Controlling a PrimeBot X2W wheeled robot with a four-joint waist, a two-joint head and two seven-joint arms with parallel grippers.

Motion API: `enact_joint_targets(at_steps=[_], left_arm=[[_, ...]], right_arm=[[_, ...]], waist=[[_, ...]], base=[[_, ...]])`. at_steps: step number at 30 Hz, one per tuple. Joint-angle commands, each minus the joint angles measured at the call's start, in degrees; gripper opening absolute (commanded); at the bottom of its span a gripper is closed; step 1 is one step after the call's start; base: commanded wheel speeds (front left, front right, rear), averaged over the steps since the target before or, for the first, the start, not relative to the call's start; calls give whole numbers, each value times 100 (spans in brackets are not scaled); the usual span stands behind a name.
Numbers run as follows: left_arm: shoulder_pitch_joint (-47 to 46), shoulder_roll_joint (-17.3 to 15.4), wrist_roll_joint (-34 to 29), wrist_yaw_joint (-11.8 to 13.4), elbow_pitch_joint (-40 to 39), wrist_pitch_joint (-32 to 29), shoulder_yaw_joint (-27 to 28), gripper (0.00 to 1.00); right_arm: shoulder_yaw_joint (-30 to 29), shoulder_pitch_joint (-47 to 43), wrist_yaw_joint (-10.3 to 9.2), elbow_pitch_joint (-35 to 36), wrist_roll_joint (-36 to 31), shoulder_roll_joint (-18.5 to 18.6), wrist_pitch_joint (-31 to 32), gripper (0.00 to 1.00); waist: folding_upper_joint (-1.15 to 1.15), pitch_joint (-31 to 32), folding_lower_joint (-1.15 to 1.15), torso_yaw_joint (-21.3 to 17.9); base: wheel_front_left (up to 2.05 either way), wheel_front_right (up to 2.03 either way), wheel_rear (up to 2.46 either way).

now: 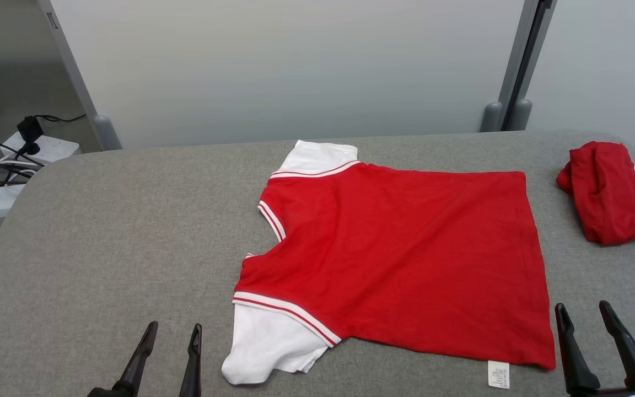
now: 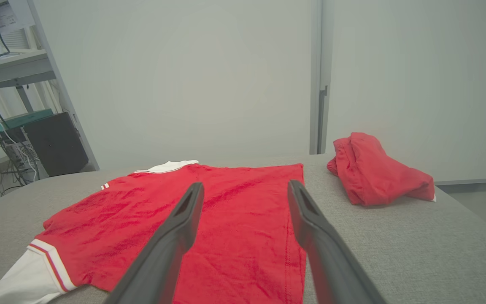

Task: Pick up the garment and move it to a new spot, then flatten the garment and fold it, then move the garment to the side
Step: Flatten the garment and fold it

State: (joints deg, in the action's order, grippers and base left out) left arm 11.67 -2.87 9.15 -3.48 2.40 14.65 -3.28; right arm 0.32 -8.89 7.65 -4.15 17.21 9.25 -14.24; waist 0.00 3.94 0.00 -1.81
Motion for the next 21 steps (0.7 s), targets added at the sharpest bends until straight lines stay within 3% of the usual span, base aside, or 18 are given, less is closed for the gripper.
enact_joint_targets(at_steps=[1, 21], left_arm=[[-175, -1, 37, 50, -112, 35, 146, 100], [-266, -1, 93, 71, 31, 35, 110, 100]], right_arm=[[86, 114, -16, 162, 1, 103, -75, 100], [96, 78, -16, 59, 11, 103, -75, 100]], waist=[[0, -3, 0, 8], [0, -46, 0, 85]], base=[[0, 0, 0], [0, 0, 0]])
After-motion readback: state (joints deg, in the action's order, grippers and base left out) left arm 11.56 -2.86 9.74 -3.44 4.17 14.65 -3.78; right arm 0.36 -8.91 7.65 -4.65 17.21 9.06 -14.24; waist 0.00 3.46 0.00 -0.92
